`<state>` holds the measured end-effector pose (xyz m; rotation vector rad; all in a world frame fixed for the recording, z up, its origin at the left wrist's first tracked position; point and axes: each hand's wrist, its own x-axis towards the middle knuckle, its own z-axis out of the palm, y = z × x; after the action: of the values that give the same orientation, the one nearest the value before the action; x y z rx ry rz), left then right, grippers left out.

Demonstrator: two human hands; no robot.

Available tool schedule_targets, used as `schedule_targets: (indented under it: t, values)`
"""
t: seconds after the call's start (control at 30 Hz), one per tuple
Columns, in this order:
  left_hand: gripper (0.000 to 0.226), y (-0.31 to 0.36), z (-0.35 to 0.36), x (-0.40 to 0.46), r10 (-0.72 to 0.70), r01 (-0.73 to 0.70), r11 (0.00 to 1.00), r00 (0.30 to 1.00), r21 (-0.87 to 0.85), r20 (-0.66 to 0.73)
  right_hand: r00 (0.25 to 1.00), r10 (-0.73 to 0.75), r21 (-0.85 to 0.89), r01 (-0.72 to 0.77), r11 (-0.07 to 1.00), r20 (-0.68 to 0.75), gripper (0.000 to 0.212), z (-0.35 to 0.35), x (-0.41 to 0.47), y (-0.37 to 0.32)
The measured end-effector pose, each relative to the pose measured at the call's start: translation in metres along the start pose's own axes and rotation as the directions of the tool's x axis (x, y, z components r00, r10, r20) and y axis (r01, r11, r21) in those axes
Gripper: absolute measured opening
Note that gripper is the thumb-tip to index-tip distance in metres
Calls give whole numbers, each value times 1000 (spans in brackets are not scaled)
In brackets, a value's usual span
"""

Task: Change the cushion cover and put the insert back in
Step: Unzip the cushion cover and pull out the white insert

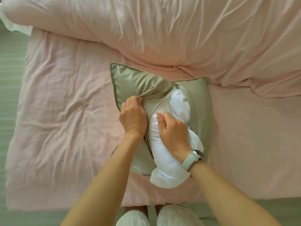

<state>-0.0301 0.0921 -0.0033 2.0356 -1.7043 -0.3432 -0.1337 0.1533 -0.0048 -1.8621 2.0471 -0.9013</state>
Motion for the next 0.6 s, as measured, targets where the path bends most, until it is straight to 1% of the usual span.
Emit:
schedule_targets:
  t: [0.07, 0.13, 0.2, 0.27, 0.33, 0.43, 0.5, 0.6]
  values:
    - [35, 2, 0, 2, -176, 178, 984, 979, -11, 106, 1000, -27, 44, 26, 999, 13, 38, -8, 0, 3]
    - [37, 3, 0, 5, -231, 233, 972, 960, 7, 160, 998, -56, 83, 53, 995, 31, 38, -16, 0, 4]
    - [38, 3, -1, 10, -241, 242, 970, 951, 20, 194, 996, -85, 90, 81, 993, 38, 38, -25, -1, 3]
    - [39, -3, 0, 13, -230, 232, 973, 950, 20, 210, 995, -96, 76, 93, 993, 36, 39, -37, -5, 4]
    - [39, -11, -1, 13, -196, 192, 981, 955, 38, 221, 994, -104, 69, 102, 992, 20, 41, -52, -16, 7]
    - [39, -16, -1, 9, -139, 134, 990, 952, 40, 272, 994, -109, 129, 105, 986, 25, 42, -74, -37, 17]
    - [37, -14, -1, 9, -111, 123, 992, 943, -19, 313, 995, -82, 129, 75, 989, 49, 40, -80, -41, 25]
    - [37, -4, -10, 14, -6, 81, 978, 933, -193, 359, 996, 19, 26, -21, 999, 85, 32, -79, -23, 29]
